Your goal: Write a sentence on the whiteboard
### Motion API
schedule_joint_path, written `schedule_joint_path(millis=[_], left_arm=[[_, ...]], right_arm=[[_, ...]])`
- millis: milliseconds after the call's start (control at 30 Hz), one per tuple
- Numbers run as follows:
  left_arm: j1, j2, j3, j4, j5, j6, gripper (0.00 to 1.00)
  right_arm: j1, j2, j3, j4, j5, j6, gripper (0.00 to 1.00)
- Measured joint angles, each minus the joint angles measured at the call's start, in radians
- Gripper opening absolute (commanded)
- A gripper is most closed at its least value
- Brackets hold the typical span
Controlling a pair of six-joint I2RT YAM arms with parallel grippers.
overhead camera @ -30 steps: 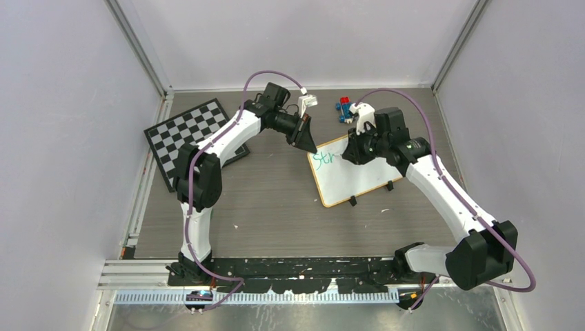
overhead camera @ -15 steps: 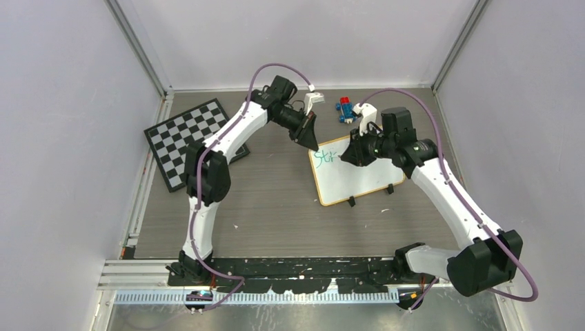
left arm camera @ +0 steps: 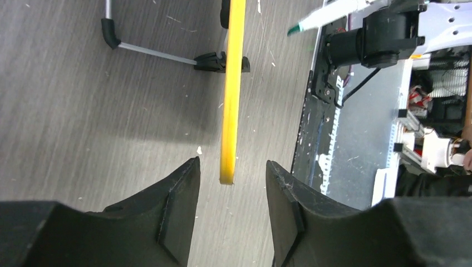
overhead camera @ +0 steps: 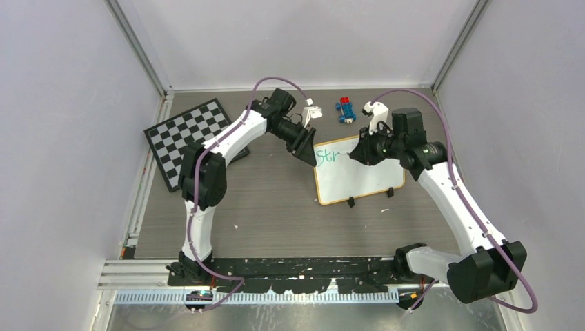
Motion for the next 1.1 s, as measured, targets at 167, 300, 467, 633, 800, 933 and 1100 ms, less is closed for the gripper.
schedule_joint_path(millis=[167, 300, 467, 633, 800, 933, 1100], left_arm=[[0.000, -0.060, -0.122, 0.142, 0.001, -0.098, 0.45], [0.000, -0.061, -0.126, 0.243, 0.003, -0.158, 0.34], [0.000, -0.061, -0.149, 0.342, 0.011, -0.234, 0.15], [-0.001, -0.061, -0.155, 0.390, 0.021, -0.267, 0.04], [-0.001, -0.061, -0.155, 0.399, 0.026, -0.275, 0.00], [-0.001, -0.061, -0.155, 0.399, 0.027, -0.275, 0.00], [-0.001, -0.061, -0.155, 0.399, 0.027, -0.274, 0.00]], right_arm=[[-0.006, -0.014, -0.024, 0.013, 0.040, 0.011, 0.00], [-0.006, -0.014, -0.047, 0.032, 0.072, 0.025, 0.00], [-0.006, -0.014, -0.055, 0.041, 0.084, 0.031, 0.00], [-0.006, -0.014, -0.055, 0.054, 0.089, 0.036, 0.00], [-0.006, -0.011, -0.055, 0.068, 0.092, 0.047, 0.00], [-0.006, 0.003, -0.055, 0.078, 0.092, 0.055, 0.00], [-0.006, 0.024, -0.054, 0.084, 0.097, 0.057, 0.00]])
